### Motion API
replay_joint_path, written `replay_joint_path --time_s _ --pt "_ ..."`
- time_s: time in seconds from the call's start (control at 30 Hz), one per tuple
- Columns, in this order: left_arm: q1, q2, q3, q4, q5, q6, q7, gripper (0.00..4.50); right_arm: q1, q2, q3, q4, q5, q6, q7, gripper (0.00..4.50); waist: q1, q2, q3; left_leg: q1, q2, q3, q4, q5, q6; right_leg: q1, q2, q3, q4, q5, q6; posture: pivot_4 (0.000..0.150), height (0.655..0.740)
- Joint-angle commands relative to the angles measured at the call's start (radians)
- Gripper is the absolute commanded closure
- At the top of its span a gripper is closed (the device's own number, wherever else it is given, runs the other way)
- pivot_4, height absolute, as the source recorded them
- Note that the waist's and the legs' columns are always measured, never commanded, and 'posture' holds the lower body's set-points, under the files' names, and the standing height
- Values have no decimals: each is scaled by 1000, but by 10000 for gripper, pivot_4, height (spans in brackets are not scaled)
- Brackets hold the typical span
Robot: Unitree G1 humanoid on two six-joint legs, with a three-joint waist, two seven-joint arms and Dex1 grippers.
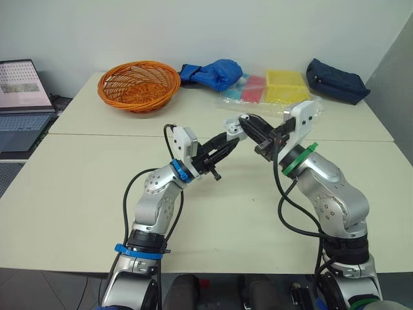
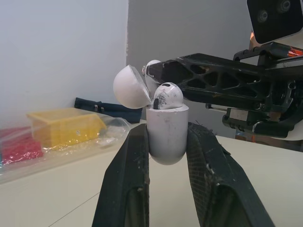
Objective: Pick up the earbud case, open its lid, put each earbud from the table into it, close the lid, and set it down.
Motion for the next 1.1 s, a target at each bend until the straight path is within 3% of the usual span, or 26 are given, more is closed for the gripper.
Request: replay_joint_path --time_s 0.03,0.07,0.4,0.47,0.6,0.73,0.87,1.0,1.1 --pt "-12 -3 2 -55 -23 -6 -7 37716 -3 -3 -4 -13 4 -13 9 23435 0 0 0 0 0 0 0 0 0 0 0 0 0 0 0 1500 7400" --pt "-12 -3 2 -55 -23 -5 -7 37716 -4 -1 -7 -13 9 -13 10 19921 0 0 0 0 0 0 0 0 0 0 0 0 0 0 0 1500 7400" --pt "-13 -7 -1 -53 -23 1 -9 37716 -12 2 -56 -27 89 5 34 19921 0 0 0 0 0 0 0 0 0 0 0 0 0 0 0 1500 7400" --pt "-11 -6 -4 -53 -22 2 -11 37716 -46 10 -137 -48 242 81 7 19921 0 0 0 0 0 0 0 0 0 0 0 0 0 -2 4 1500 7400" --pt "-16 5 -9 -47 -15 1 -28 37716 -206 -95 -290 -16 540 286 -65 19921 0 0 1 0 1 -1 0 0 0 0 -2 1 0 0 0 1500 7400" --pt "-31 15 -10 -22 -11 -5 -54 37716 -324 -221 -309 176 548 370 -56 19921 0 0 0 0 1 0 0 0 0 0 -2 0 -1 0 0 1500 7400" --pt "-47 25 -18 -11 -22 9 -99 37716 -319 -399 -72 337 313 330 135 29019 1 0 0 0 0 2 -1 0 0 0 -2 0 -2 0 -1 1500 7400" --pt "-52 44 -24 -14 -36 32 -138 37716 -361 -350 -7 504 202 229 200 42955 -5 0 0 -1 -1 3 -2 0 1 -2 -1 3 -3 0 -1 1500 7400" --pt "-51 68 -39 -28 -45 69 -177 37716 -418 -283 27 559 185 223 272 44464 -7 0 1 -3 -1 3 -2 0 1 -5 2 4 -1 0 -1 1500 7400"
